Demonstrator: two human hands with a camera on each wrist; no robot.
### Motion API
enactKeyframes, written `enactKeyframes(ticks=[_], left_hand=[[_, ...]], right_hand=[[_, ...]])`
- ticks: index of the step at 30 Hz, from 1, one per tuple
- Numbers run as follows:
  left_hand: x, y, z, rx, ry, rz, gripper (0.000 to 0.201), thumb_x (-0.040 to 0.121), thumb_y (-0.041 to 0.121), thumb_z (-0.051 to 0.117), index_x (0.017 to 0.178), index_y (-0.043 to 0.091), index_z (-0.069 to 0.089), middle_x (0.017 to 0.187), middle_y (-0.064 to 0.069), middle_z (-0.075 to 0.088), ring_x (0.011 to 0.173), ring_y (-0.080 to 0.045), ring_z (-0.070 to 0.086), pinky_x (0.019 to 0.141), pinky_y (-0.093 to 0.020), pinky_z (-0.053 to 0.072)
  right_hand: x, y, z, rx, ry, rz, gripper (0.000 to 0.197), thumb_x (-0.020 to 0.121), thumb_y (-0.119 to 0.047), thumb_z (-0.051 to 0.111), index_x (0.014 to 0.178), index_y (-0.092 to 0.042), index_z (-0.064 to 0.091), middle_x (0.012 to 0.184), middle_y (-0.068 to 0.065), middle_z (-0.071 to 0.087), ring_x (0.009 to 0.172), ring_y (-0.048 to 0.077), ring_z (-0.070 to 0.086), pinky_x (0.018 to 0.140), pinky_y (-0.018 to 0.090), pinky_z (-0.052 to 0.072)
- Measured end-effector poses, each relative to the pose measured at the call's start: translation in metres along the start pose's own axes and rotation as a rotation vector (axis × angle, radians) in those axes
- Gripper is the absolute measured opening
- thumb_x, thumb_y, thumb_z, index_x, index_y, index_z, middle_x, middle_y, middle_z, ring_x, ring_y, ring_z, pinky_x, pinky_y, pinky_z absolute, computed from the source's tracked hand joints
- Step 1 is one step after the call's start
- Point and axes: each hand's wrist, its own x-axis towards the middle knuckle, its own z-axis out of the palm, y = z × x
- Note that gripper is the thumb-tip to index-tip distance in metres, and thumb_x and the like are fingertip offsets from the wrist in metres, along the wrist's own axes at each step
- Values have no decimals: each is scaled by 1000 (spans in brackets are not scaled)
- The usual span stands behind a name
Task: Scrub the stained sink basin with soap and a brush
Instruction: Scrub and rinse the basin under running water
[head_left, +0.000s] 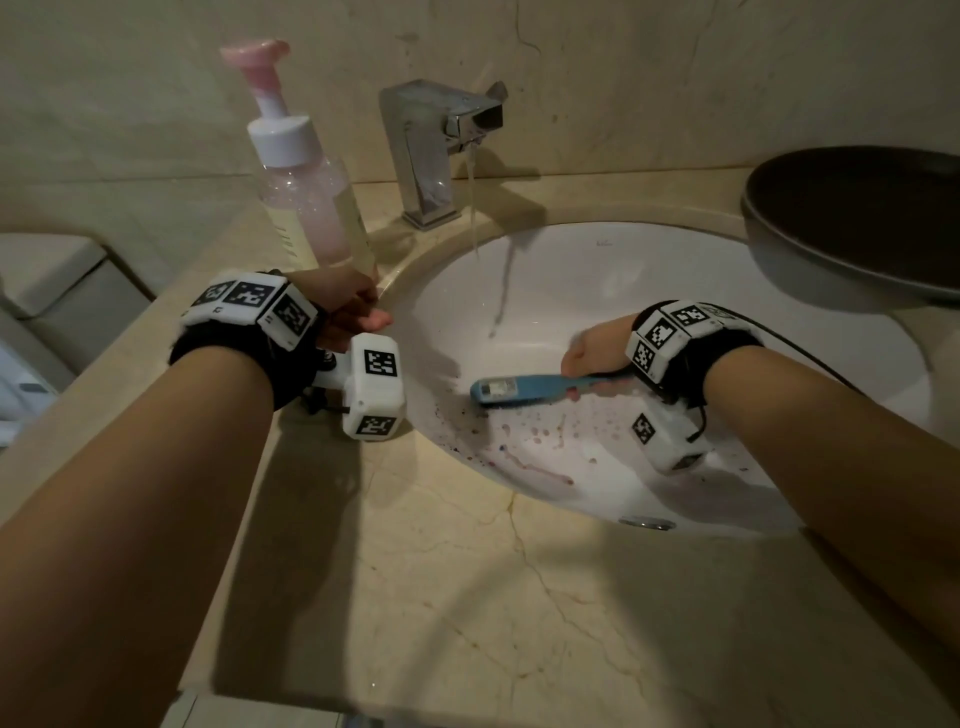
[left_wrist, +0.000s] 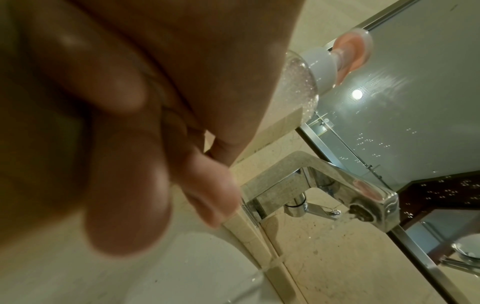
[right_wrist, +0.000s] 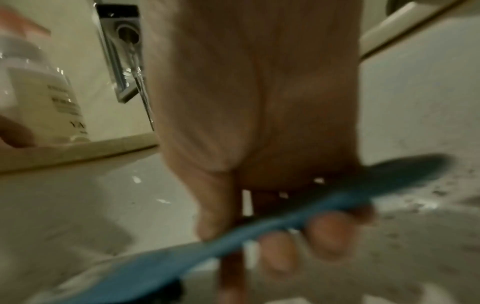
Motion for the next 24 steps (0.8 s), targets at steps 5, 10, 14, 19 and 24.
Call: enactKeyframes(ticks=[5,10,14,19,24], left_hand=[[-5,1,1,1,6,6,37,94,26,31,61,15,40,25,2,39,18,-5,26,30,-5,19],[0,-1,-2,39,-12,-28,42,94,30,32,57,13,42,28,6,36,22,-6,27,31,-7,19],[5,-1,-3,54,-12,-32,42,93,29,32,56,13,43,31,6,36,29,-7,27,32,-10,20],[7,-1,-4,54,-27,-47,43,94,30,31,56,12,42,31,6,34,24,-6,26,32,-8,20],[7,-1,-4,39,-29,-45,43,94,29,31,56,12,41,30,6,35,22,-6,26,32,-8,19]], right_hand=[[36,29,2,-399,-14,-69,28,95,-30,51,117,-16,59,113,8,63,106,27,62,90,27,48],[-19,6,-15,144,-302,-76,19,95,-7,49,108,-14,61,69,-5,61,62,6,52,63,17,42],[-25,-12,-13,10,-418,-104,33,95,-6,49,127,-10,57,69,-14,60,67,1,49,60,5,41],[-18,6,-10,-114,17,-18,34,90,-6,52,122,-6,62,102,10,67,84,16,52,56,10,41],[-28,16,-17,142,-26,-55,26,90,-5,53,109,-14,68,77,0,66,70,12,51,64,15,44]])
